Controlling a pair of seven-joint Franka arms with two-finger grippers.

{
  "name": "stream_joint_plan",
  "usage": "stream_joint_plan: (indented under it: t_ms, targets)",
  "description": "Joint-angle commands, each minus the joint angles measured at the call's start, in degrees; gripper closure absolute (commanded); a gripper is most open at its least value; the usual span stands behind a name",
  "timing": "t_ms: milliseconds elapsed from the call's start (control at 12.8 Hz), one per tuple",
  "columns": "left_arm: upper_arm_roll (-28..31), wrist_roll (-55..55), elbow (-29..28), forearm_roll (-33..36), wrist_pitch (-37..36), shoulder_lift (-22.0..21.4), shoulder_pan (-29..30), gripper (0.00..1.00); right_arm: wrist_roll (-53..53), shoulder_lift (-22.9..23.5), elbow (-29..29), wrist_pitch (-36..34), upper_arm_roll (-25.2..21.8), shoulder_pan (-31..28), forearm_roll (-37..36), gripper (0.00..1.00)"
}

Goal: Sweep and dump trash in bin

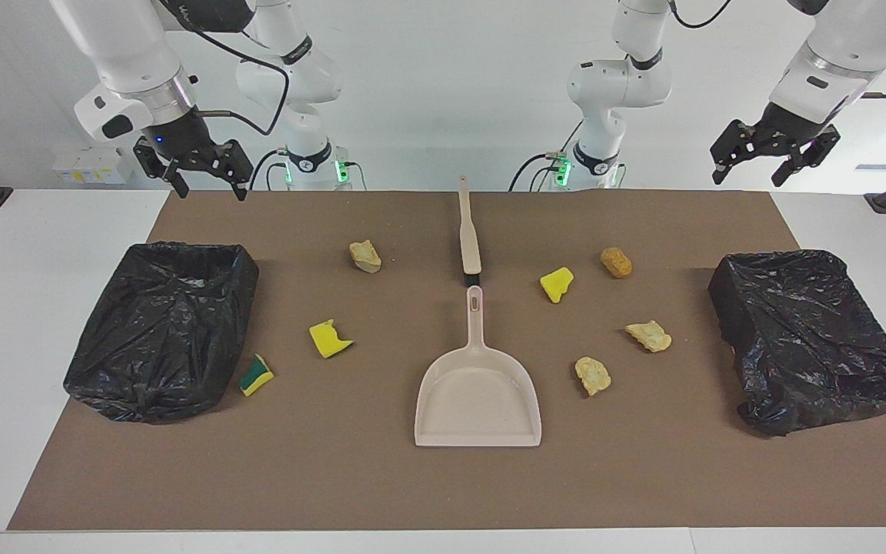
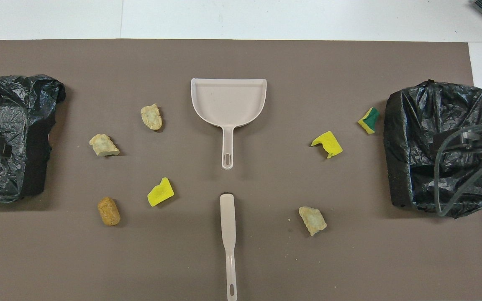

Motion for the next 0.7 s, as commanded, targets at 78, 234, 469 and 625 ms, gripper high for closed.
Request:
stream_joint_plan:
  t_ms: [78,234,469,625]
  targets:
    - [-0.7,-0.6,-1.0,0.5,-0.6,-0.8,-0.5,0.00,1.3,0.3,0.7,-0.2,0.0,0.1,0.7,0.00]
    - [-2.6,-0.9,-3.1,0.4,0.0,-2.3,-0.5,0.00,1.3,0.4,0.7,-0.2,0.0,0.1,0.7,0.00]
    - [-6.1,-3.7,-8.4,0.3,1.6,-5.6,-0.5,0.00,1.3,0.3,0.7,-0.1,0.0,0.1,0.7,0.00]
    - [-9.2,-7.4,-14.2,0.2,5.1,-9.0,-0.5,0.00,1.3,0.1,0.6,0.0,0.0,0.1,0.6,0.00]
